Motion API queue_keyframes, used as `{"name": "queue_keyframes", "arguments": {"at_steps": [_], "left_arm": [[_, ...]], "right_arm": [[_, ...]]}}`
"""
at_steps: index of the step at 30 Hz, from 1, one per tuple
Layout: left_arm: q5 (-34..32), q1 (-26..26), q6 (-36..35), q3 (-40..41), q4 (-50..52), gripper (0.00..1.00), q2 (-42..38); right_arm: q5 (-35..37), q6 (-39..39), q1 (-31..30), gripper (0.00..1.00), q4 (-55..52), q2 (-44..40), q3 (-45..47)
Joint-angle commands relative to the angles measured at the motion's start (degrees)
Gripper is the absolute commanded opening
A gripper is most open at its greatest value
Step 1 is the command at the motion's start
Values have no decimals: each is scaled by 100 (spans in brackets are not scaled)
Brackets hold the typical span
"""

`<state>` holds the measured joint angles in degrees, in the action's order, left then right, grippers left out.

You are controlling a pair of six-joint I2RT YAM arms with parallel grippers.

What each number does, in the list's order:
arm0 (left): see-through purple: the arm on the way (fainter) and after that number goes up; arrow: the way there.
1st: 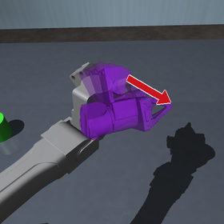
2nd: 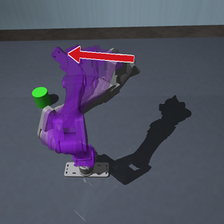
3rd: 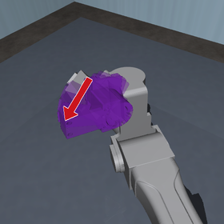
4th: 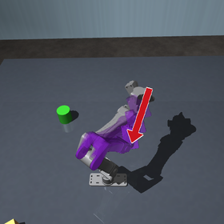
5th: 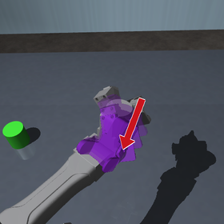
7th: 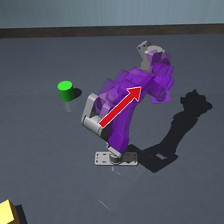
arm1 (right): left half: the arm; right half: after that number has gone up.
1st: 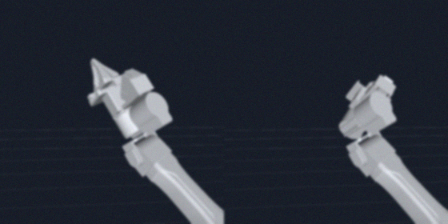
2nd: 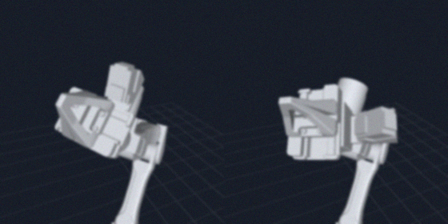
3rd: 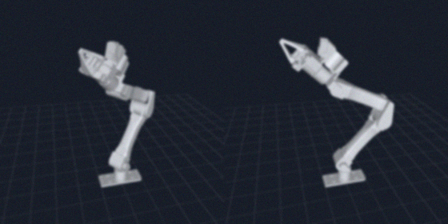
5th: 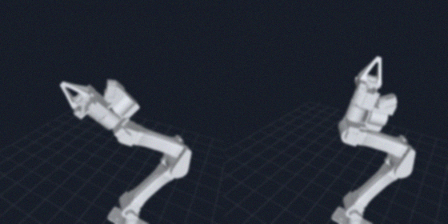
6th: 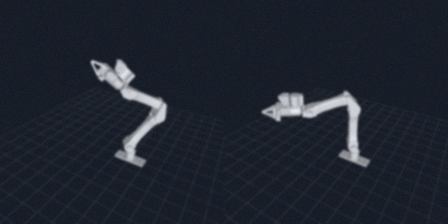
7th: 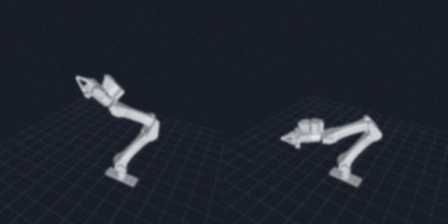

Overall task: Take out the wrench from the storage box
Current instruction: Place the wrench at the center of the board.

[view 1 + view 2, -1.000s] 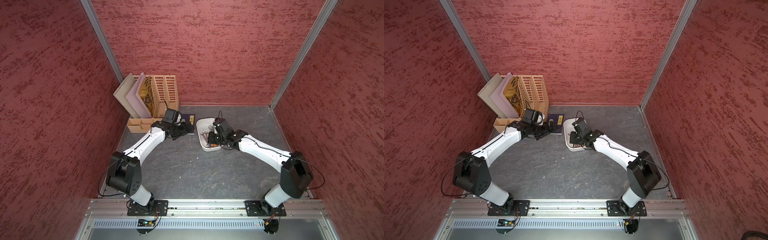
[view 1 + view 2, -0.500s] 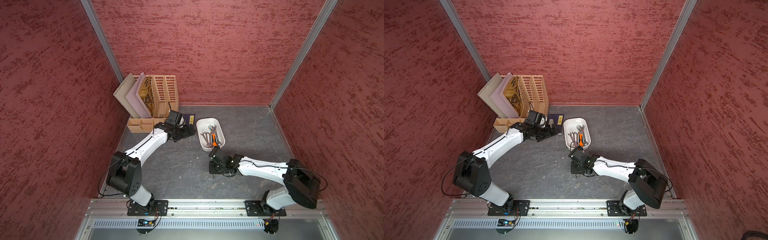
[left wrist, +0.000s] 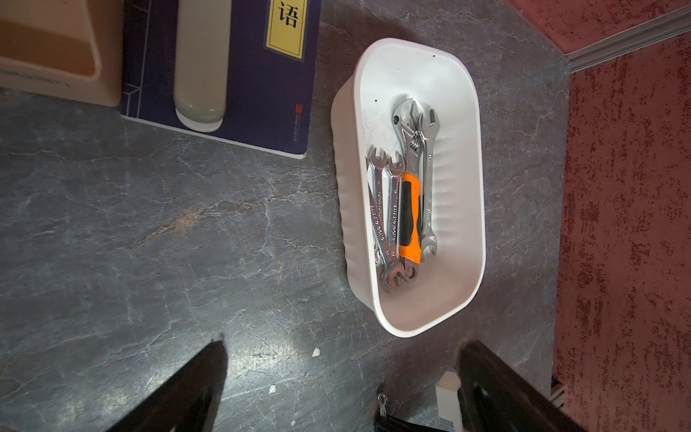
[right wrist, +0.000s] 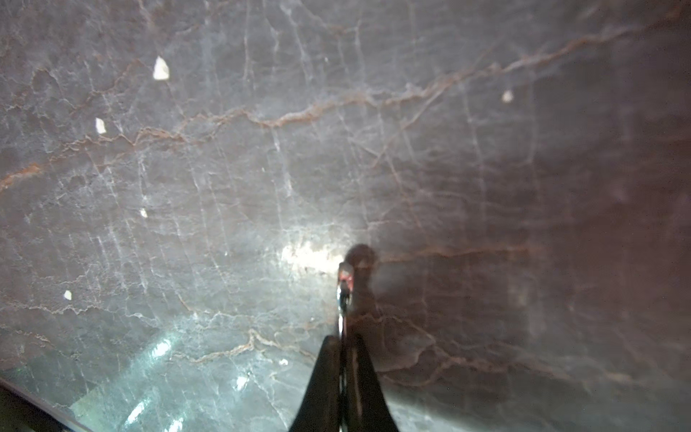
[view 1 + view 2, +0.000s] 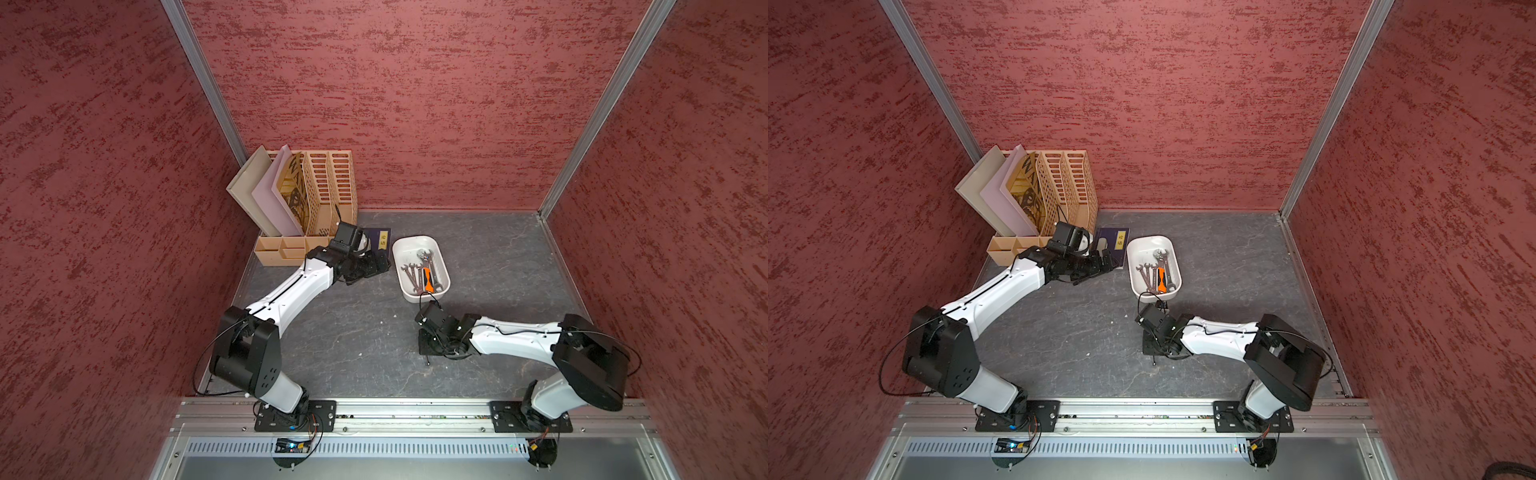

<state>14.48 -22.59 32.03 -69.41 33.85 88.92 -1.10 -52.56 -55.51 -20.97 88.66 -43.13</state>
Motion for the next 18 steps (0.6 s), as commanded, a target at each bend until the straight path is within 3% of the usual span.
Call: {"name": "queue_keyframes", "arguments": {"at_steps": [1,6,18], "left_arm": [[38,-39,-118,50,-40,100,-130],[46,-59,-98,76,-71,100,-138],[72,-105,-66,72,-115,100,-95]], "right_arm": [[-103,-123,-66,15,-151,-117,188],[-268,-166,-82,22,-324,-221,302],[-306,-69,-264,26,-739,-490,204]]}}
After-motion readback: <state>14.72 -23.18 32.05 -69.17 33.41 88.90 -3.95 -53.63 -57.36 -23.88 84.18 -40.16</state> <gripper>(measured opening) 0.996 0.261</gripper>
